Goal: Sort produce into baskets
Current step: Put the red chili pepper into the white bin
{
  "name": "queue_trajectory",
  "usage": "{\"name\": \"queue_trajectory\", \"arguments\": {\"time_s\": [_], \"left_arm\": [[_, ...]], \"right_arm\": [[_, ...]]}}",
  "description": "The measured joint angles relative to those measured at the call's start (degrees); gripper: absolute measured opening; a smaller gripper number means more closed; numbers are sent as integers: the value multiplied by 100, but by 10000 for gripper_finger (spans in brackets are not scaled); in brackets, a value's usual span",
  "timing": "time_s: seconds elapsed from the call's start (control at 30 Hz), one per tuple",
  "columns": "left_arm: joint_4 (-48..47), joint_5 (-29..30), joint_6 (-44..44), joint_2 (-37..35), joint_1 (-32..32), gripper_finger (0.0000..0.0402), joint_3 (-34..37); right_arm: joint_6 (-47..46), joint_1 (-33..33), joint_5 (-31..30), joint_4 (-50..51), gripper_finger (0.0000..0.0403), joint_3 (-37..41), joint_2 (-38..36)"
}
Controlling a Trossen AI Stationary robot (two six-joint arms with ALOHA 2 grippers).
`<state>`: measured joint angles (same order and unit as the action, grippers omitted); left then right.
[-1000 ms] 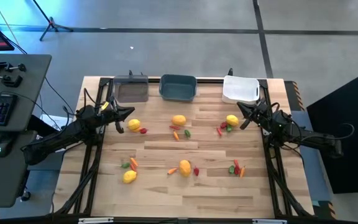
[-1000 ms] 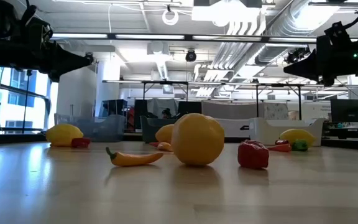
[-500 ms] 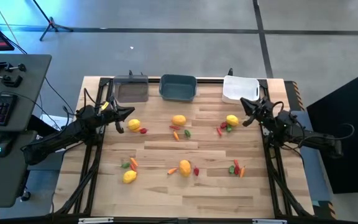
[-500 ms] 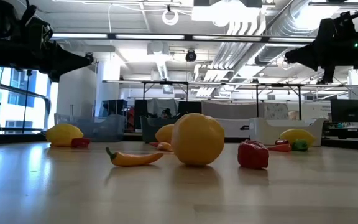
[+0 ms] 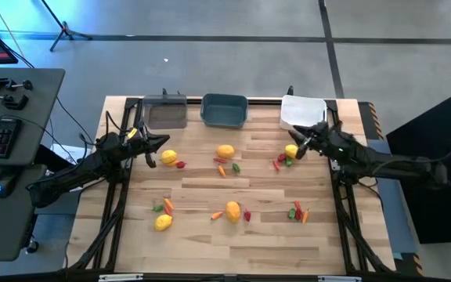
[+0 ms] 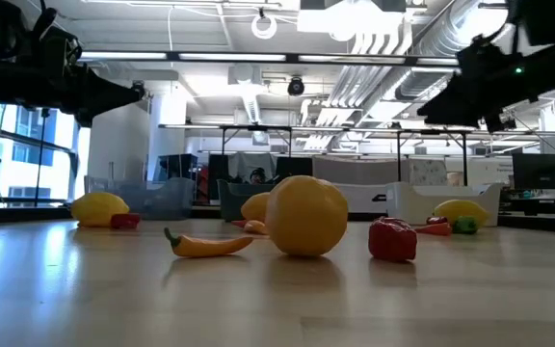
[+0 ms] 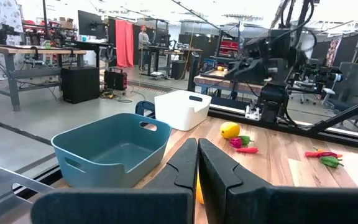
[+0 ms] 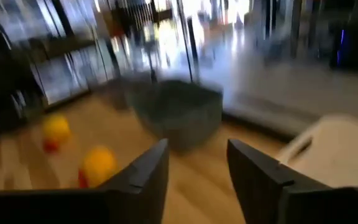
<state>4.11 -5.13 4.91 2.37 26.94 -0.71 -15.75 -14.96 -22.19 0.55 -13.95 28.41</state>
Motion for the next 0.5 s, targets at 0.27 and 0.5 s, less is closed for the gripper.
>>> {"name": "queue_trajectory", "arguments": {"time_s": [0.27,0.5], "left_arm": [[1,0,0,0,0,0,0],[0,-1,0,0,0,0,0]], "right_arm": [[-137,0,710,2042,214,-1631,2312],[160,0,1484,2994,218,-2691,3923]]}}
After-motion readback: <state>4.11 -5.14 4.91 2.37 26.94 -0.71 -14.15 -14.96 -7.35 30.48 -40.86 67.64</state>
